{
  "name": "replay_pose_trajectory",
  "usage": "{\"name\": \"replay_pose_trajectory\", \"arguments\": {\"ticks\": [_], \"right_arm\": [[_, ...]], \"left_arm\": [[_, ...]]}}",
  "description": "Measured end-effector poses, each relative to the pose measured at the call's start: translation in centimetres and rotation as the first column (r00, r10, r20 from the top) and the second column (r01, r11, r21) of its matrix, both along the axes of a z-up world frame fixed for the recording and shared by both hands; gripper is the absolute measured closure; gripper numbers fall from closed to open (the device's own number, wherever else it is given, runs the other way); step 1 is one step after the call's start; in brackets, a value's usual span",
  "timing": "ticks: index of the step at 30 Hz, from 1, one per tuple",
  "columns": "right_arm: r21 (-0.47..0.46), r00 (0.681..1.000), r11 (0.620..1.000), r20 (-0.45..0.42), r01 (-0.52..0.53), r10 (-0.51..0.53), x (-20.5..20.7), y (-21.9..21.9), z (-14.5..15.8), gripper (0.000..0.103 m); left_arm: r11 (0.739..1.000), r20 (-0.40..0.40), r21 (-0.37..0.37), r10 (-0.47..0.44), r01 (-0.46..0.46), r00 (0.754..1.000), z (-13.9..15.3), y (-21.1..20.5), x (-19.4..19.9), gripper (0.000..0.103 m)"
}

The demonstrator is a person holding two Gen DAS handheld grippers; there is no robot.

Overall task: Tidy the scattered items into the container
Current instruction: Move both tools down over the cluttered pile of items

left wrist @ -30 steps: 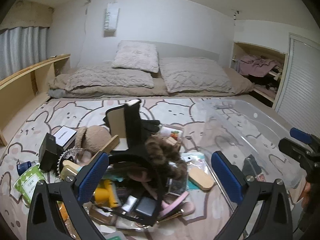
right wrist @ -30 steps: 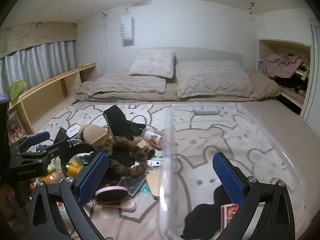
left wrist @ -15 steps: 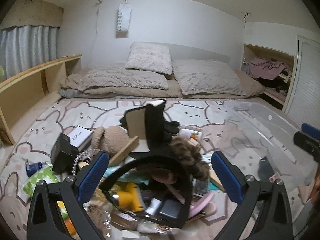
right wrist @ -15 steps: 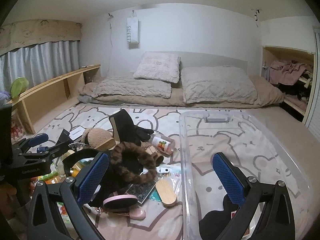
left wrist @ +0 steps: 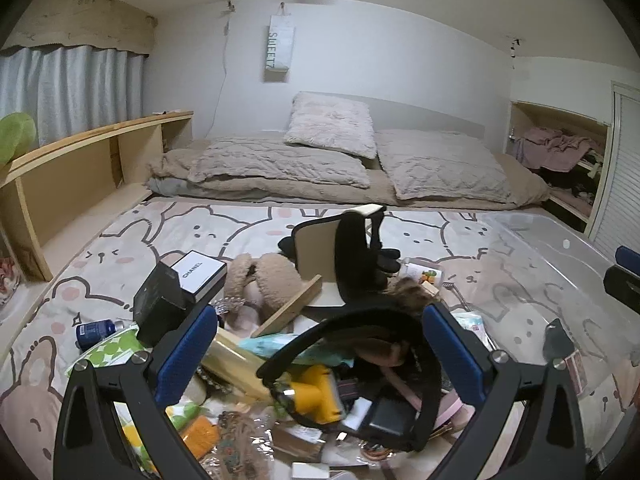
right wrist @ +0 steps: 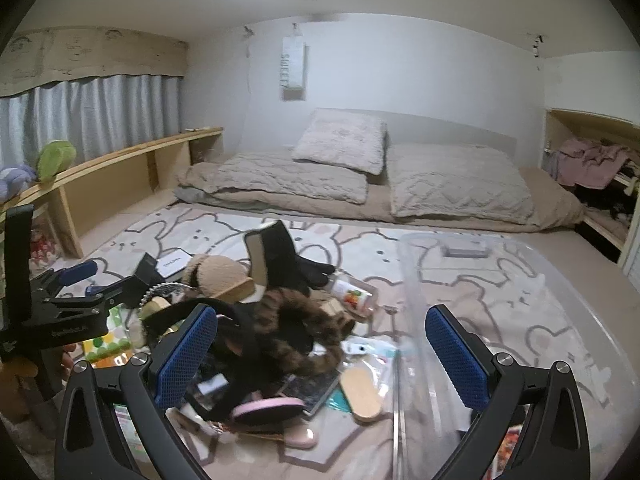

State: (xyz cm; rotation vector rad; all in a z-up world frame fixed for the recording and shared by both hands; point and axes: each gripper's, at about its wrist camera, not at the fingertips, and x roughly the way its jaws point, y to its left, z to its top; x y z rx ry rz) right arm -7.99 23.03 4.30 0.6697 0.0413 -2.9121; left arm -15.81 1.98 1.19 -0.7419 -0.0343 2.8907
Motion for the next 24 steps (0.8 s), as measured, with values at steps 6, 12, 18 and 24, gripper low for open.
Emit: {"name": "replay_pose_trajectory", "arguments": {"ticks": [6,12,18,24], "right_arm": [[-0.032,0.999,0.999,-0.013,-0.032,0.032,-0.3,-1.6,-0.7,0.0],[-0.056,0.999,0.998,-0.004,-0.035,0.035,-0.7,-2.6,-2.0,0.0],[-0.074,0.999,0.997,0.037,-0.023,0.026,-1.3,-3.0,-3.9,0.0],[-0.051,0.999,0.999,0.052,0.008,-0.006,-2.1,-3.7,-5.8,0.0]], "left_arm": [[0.999,0.017,-0.045,0.03,-0.03,0.999,-0.7,-1.6,0.0,0.0],[0.996,0.051,-0.06,0.064,-0.061,0.997,-1.9,-3.6,0.1,0.0],[0.996,0.111,-0.027,0.093,-0.09,0.99,-3.7,-5.9,-0.3,0.0],[0.993,0.184,0.007,0.116,-0.119,0.976,-5.8,-7.7,-0.5,0.0]]}}
